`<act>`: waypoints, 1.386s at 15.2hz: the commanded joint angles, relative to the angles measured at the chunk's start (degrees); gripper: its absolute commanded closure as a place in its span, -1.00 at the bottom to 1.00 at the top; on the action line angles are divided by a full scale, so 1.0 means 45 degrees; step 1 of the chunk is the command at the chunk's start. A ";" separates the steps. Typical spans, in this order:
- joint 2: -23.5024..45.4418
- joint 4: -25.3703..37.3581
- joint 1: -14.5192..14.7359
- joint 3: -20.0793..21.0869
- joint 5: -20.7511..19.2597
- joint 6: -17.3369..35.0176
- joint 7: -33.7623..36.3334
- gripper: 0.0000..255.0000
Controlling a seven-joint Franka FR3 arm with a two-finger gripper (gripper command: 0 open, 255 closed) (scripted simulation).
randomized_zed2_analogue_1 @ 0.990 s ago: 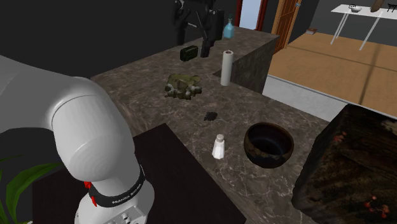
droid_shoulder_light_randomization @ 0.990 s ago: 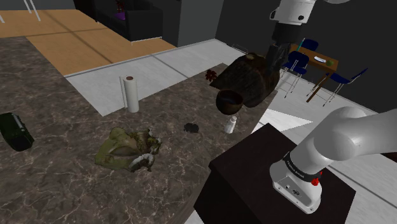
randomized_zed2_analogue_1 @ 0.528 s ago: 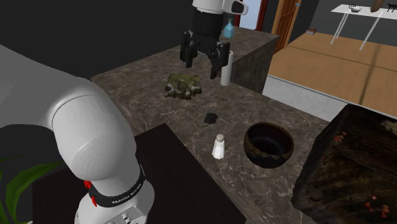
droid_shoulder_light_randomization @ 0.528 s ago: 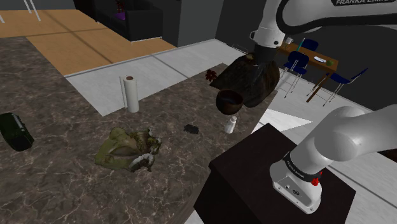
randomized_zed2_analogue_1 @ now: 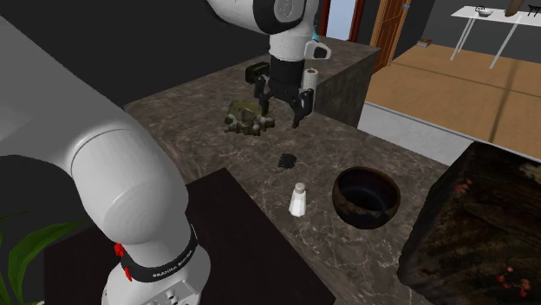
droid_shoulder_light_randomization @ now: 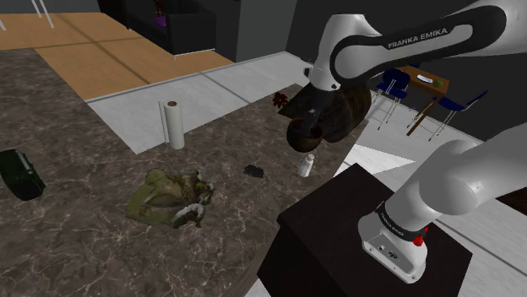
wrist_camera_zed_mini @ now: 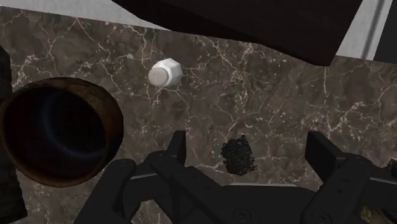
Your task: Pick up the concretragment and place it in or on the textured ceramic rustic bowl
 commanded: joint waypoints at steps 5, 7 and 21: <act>0.2809 0.0084 0.0307 0.0317 -0.0038 0.3278 -0.0743 -1.00; 0.3846 0.0282 0.0391 0.0428 -0.0122 0.4288 -0.0933 -1.00; 1.0245 0.2881 0.1199 0.0472 -0.1833 0.8996 -0.1157 -1.00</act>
